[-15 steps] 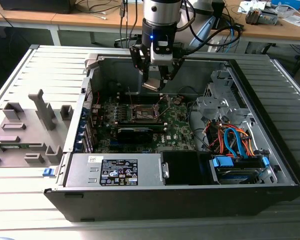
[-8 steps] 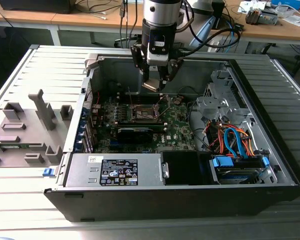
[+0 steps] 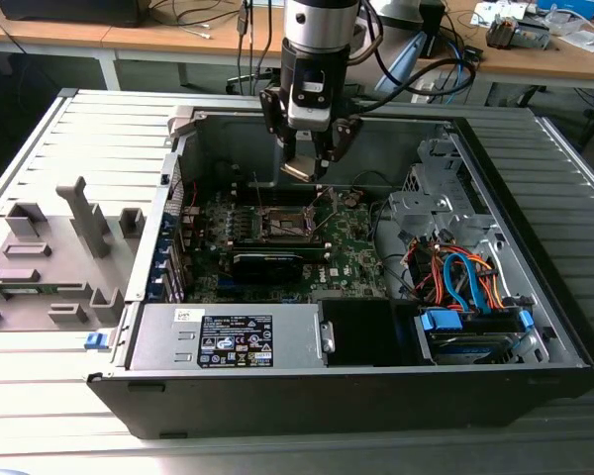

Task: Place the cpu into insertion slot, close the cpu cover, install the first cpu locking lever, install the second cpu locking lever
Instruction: 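Place the cpu into insertion slot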

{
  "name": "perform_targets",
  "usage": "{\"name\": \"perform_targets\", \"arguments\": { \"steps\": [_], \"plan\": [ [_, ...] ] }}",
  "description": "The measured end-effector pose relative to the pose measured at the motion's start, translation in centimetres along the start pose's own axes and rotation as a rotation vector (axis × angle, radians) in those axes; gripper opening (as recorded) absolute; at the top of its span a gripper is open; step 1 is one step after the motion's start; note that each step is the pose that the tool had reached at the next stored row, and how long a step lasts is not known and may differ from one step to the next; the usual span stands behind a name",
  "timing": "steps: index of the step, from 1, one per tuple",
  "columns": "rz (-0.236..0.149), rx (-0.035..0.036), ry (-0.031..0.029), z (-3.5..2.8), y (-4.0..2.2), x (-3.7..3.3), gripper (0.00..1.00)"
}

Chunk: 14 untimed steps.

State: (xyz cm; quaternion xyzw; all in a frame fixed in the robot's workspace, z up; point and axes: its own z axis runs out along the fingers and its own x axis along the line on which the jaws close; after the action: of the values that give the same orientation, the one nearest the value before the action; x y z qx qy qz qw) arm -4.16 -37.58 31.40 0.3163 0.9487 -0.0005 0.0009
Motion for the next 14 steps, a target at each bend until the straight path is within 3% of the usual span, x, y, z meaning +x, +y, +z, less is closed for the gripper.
{"name": "perform_targets", "arguments": {
  "steps": [14],
  "plan": [
    [0.074, 0.0012, -0.0008, 0.11, 0.0, 0.0, 0.55]
  ]
}}
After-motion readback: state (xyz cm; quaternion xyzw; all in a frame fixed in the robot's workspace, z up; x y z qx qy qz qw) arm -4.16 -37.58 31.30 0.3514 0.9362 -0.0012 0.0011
